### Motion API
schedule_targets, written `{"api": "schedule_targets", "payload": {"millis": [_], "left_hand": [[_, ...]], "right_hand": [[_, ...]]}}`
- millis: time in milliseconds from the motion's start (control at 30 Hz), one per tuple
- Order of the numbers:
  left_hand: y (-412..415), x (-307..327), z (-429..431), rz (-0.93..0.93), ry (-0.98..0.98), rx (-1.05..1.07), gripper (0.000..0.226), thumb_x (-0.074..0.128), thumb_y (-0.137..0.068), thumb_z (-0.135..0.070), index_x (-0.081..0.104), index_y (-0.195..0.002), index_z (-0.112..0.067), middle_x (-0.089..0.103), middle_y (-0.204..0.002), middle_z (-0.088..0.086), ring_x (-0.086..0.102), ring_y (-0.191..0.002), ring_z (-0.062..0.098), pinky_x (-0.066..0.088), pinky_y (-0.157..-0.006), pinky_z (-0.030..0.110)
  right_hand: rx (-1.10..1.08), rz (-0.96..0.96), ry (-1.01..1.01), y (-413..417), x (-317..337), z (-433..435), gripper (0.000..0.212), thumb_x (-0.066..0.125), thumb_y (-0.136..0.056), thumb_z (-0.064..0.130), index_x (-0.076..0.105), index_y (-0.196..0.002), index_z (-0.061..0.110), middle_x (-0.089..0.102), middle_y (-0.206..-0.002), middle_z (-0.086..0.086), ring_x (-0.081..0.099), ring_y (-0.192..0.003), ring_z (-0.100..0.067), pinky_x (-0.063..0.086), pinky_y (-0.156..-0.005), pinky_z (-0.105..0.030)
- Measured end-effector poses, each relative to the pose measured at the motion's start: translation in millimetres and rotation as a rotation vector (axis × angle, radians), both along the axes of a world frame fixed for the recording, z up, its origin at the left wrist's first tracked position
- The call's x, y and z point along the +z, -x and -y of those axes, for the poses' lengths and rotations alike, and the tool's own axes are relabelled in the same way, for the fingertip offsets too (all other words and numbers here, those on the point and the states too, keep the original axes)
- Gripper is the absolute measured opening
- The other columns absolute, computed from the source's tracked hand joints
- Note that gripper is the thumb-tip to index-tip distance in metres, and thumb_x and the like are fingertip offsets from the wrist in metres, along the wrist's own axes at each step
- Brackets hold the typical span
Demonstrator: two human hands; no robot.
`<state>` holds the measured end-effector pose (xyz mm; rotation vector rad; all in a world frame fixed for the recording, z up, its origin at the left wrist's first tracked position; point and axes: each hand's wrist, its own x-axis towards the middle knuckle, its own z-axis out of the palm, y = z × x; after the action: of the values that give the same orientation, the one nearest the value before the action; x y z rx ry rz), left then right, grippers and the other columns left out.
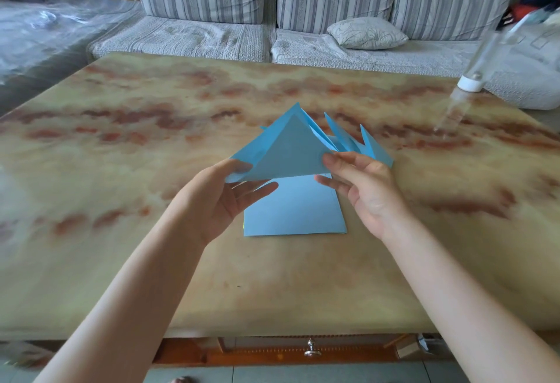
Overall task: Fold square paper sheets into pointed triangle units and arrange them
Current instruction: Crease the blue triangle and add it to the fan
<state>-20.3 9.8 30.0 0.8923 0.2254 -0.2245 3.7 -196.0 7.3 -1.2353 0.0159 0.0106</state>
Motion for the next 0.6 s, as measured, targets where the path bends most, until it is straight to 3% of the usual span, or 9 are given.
{"api": "schedule_targets", "payload": {"millis": [67, 200, 300, 433, 500, 600], "left_hand": [[0.1, 0.4, 0.1, -0.009, 0.007, -0.008, 0.017, 0.043, -0.094, 0.000, 0.060, -0.095, 0.003, 0.070, -0.090, 0.017, 0.072, -0.071, 0.026, 0.058, -0.055, 0.031], [0.3, -0.2, 0.3, 0.032, -0.098, -0.029, 0.019, 0.045, -0.094, 0.000, 0.063, -0.088, -0.001, 0.073, -0.088, 0.011, 0.072, -0.075, 0.022, 0.059, -0.058, 0.032], [0.3, -0.7, 0.6, 0.069, -0.231, -0.051, 0.013, 0.056, -0.092, -0.017, 0.068, -0.094, -0.010, 0.072, -0.091, 0.007, 0.072, -0.078, 0.018, 0.060, -0.062, 0.034], [2.9, -0.3, -0.8, 0.133, -0.411, -0.116, 0.058, 0.070, -0.061, -0.052, 0.068, -0.110, -0.022, 0.073, -0.104, 0.001, 0.071, -0.093, 0.016, 0.059, -0.067, 0.032], [4.5, -0.5, -0.2, 0.172, -0.460, -0.126, 0.062, 0.073, -0.057, -0.046, 0.065, -0.114, -0.023, 0.074, -0.102, -0.002, 0.071, -0.094, 0.015, 0.059, -0.069, 0.031], [4.2, -2.1, 0.9, 0.178, -0.483, -0.091, 0.048, 0.076, -0.062, -0.027, 0.066, -0.109, -0.020, 0.075, -0.093, -0.003, 0.071, -0.085, 0.011, 0.059, -0.069, 0.030]], "right_hand": [[-0.025, 0.010, 0.007, -1.2, 0.0, 0.4, 0.036, 0.082, -0.051, 0.024, 0.071, -0.079, 0.005, 0.067, -0.102, -0.020, 0.065, -0.094, -0.026, 0.057, -0.074, -0.031], [-0.056, 0.040, 0.057, -0.5, 1.4, 1.6, 0.026, 0.076, -0.063, 0.018, 0.068, -0.084, 0.005, 0.072, -0.091, -0.011, 0.068, -0.086, -0.020, 0.056, -0.074, -0.027], [-0.080, 0.046, 0.088, 0.1, 1.9, 1.1, 0.026, 0.076, -0.064, 0.019, 0.068, -0.084, 0.005, 0.072, -0.094, -0.012, 0.069, -0.084, -0.019, 0.056, -0.076, -0.027], [-0.097, 0.046, 0.121, 1.0, 1.9, -1.0, 0.029, 0.077, -0.062, 0.022, 0.069, -0.085, 0.006, 0.072, -0.098, -0.013, 0.069, -0.085, -0.018, 0.056, -0.074, -0.027], [-0.112, 0.047, 0.137, 1.0, 1.8, -1.5, 0.030, 0.077, -0.062, 0.024, 0.069, -0.086, 0.007, 0.071, -0.100, -0.014, 0.068, -0.085, -0.017, 0.056, -0.075, -0.029], [-0.142, 0.054, 0.188, 0.6, 0.9, -0.9, 0.023, 0.078, -0.069, 0.020, 0.070, -0.088, 0.010, 0.070, -0.095, -0.003, 0.066, -0.082, -0.011, 0.057, -0.076, -0.032]]}}
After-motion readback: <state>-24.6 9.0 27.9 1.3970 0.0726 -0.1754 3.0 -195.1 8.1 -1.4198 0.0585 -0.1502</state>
